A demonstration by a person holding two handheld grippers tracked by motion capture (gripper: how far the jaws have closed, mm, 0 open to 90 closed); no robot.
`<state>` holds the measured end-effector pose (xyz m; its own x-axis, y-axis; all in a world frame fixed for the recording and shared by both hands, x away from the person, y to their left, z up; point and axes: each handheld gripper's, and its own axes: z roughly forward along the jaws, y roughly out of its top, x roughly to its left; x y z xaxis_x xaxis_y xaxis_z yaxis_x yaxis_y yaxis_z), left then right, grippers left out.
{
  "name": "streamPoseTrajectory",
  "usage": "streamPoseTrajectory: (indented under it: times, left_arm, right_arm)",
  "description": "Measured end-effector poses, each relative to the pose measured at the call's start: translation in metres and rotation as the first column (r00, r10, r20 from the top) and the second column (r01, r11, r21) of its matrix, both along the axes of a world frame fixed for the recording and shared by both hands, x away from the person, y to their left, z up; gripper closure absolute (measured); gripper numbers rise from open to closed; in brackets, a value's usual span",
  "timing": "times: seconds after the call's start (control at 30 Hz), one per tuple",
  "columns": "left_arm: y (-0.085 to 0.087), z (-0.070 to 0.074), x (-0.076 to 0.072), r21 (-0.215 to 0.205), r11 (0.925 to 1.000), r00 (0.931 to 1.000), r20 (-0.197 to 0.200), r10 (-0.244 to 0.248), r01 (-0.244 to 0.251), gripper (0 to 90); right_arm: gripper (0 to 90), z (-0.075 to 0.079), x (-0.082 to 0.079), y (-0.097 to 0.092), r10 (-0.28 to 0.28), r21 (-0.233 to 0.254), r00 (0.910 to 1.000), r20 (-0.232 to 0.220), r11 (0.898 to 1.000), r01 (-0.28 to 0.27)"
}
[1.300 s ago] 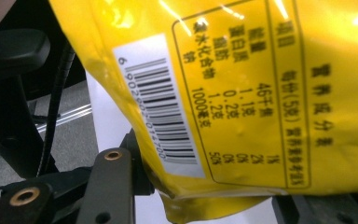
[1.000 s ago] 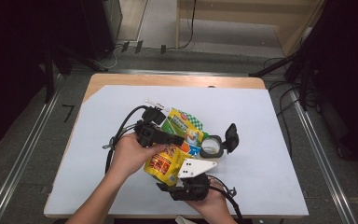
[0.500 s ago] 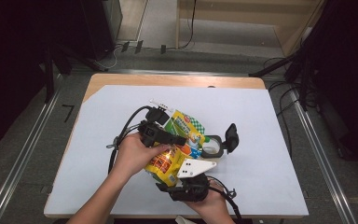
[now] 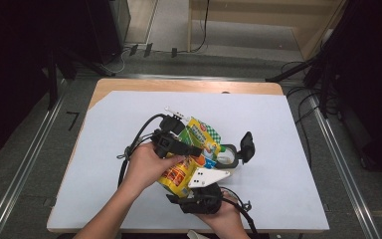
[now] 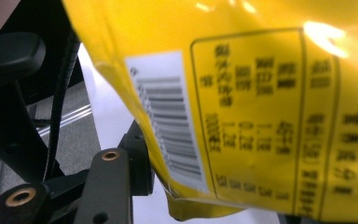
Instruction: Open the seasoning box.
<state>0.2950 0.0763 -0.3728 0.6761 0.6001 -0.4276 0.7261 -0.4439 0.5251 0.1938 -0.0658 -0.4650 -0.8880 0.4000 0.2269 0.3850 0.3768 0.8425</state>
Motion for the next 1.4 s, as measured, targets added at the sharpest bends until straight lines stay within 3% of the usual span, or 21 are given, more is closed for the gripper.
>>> streamPoseTrajectory:
  times: [0.13, 0.37, 0.47, 0.6, 0.73, 0.97, 1.2, 1.4]
  left_arm:
    - [-0.003, -0.001, -0.001, -0.002, 1.0, 0.9999, -0.009, -0.006, 0.006, 74.1]
    - [-0.003, 0.0, -0.002, -0.017, 0.9997, 0.9997, -0.015, -0.017, 0.017, 72.8]
    - [-0.004, -0.002, -0.004, -0.007, 0.9998, 0.9997, -0.014, -0.021, 0.021, 72.1]
    - [-0.004, -0.005, -0.006, 0.001, 0.9997, 0.9991, -0.033, -0.025, 0.026, 68.4]
    - [-0.002, -0.005, -0.007, -0.001, 0.9996, 0.9989, -0.038, -0.029, 0.029, 68.2]
    - [-0.005, -0.004, -0.005, 0.03, 0.9991, 0.9986, -0.044, -0.028, 0.029, 71.8]
    - [-0.01, 0.007, -0.002, 0.053, 0.9983, 0.9993, -0.029, -0.024, 0.025, 77.0]
    - [-0.011, 0.007, 0.002, 0.073, 0.9971, 0.999, -0.039, -0.021, 0.023, 79.9]
  right_arm:
    - [62.5, -0.001, 0.003, -0.001, -0.012, 0.011, 0.9994, -0.032, 1.0, 0.012]
    - [64.7, -0.003, 0.004, -0.004, -0.015, 0.041, 0.9987, -0.049, 0.999, 0.017]
    - [64.8, -0.003, 0.004, -0.006, -0.027, 0.034, 0.9986, -0.045, 0.999, 0.028]
    - [65.2, -0.005, 0.005, -0.008, -0.035, 0.054, 0.9966, -0.074, 0.998, 0.039]
    - [65.4, -0.005, 0.005, -0.009, -0.038, 0.055, 0.9971, -0.066, 0.998, 0.042]
    - [63.9, -0.003, 0.004, -0.007, -0.029, 0.042, 0.9973, -0.067, 0.999, 0.032]
    - [57.6, 0.003, 0.002, -0.005, -0.014, 0.043, 0.9994, -0.031, 0.999, 0.015]
    - [56.5, 0.007, -0.003, -0.002, -0.035, -0.014, 0.9993, 0.014, 0.999, 0.035]
